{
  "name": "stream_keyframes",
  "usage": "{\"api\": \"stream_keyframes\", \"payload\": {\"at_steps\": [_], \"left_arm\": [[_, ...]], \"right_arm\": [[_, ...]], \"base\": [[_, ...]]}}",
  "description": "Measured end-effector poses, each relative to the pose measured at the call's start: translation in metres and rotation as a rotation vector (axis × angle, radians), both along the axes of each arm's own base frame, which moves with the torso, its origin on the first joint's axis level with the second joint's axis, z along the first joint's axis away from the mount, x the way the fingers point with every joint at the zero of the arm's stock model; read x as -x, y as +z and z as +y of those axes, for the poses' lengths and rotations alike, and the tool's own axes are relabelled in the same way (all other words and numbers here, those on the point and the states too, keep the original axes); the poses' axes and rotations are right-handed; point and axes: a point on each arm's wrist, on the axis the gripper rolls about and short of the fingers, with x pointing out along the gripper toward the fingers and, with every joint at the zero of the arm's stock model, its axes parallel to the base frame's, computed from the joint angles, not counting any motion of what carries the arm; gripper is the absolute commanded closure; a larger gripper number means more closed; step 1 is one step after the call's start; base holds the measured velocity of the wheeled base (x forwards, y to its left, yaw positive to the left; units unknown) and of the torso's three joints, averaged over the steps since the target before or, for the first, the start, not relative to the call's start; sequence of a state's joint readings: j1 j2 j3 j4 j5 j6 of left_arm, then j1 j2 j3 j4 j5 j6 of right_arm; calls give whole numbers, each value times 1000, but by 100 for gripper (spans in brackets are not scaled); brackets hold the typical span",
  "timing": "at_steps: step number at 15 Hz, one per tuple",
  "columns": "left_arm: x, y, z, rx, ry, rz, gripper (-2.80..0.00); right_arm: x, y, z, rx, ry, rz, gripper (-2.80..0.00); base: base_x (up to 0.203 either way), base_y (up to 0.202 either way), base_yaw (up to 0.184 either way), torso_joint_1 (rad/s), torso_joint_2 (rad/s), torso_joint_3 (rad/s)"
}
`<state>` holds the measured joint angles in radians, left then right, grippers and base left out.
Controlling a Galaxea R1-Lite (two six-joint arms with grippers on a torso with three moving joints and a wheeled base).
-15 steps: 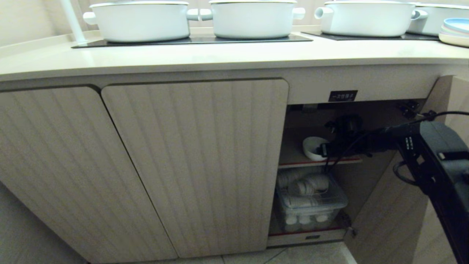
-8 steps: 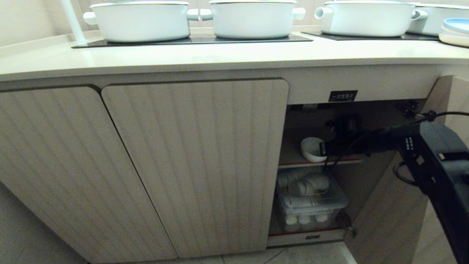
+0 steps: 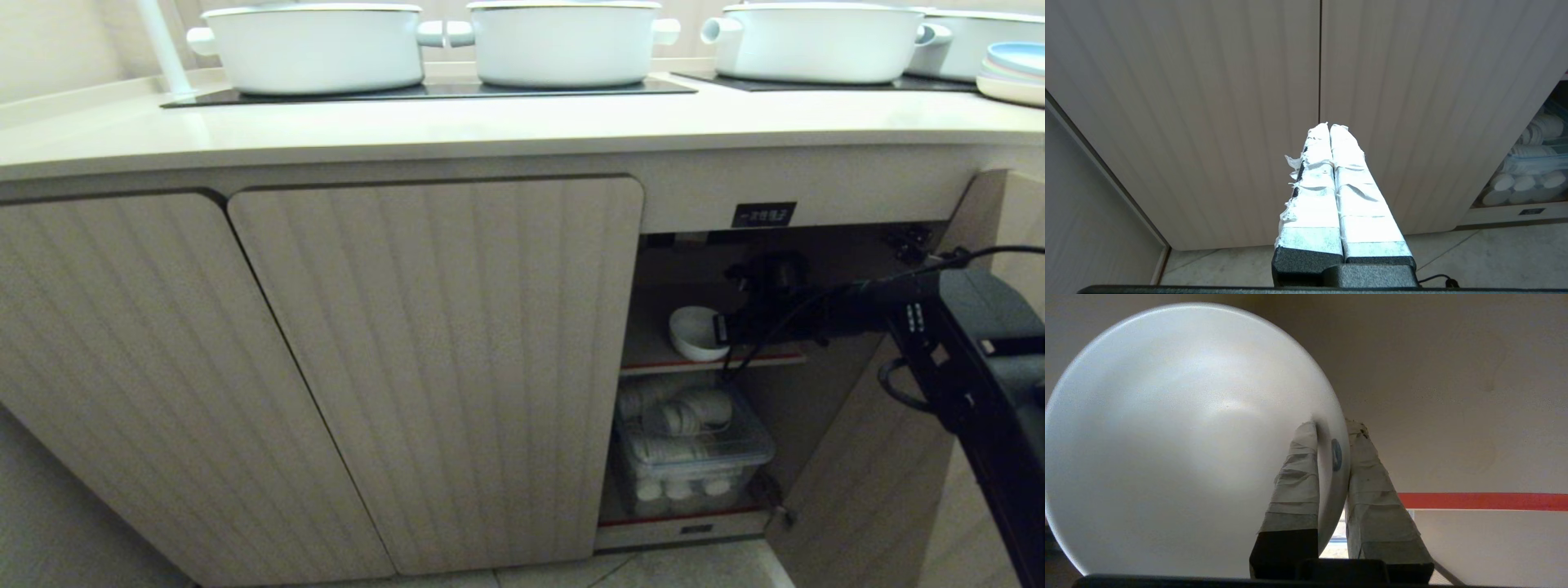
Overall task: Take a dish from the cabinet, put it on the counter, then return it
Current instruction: Take the bowl from the cabinet
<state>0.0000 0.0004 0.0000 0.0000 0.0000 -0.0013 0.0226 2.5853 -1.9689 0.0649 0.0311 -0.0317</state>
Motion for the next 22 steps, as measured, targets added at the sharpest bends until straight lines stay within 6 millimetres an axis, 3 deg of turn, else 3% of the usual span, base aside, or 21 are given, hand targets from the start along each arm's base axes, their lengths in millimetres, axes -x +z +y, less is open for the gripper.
{"api": "stream_keyframes", "payload": {"at_steps": [22], "left_arm": [[0,0,0,0,0,0,0]], "right_arm": [[9,13,1,-11,-1,-135,0]], "base": [[0,0,0,0,0,0]]}}
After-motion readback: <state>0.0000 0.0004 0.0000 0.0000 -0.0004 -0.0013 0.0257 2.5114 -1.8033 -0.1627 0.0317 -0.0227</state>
